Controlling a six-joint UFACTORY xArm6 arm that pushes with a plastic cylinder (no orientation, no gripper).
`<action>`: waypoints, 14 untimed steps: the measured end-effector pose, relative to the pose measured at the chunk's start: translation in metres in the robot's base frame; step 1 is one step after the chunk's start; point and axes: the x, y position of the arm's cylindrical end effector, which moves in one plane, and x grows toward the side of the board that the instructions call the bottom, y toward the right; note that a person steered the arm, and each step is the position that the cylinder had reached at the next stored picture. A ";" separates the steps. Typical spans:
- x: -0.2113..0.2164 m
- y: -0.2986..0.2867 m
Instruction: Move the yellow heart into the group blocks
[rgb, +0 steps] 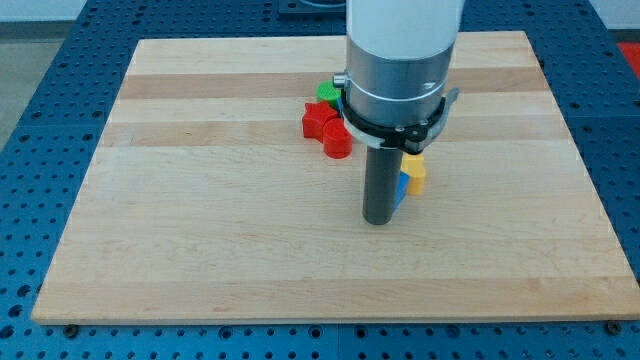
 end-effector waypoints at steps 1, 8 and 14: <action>-0.012 0.002; -0.072 0.069; -0.093 0.089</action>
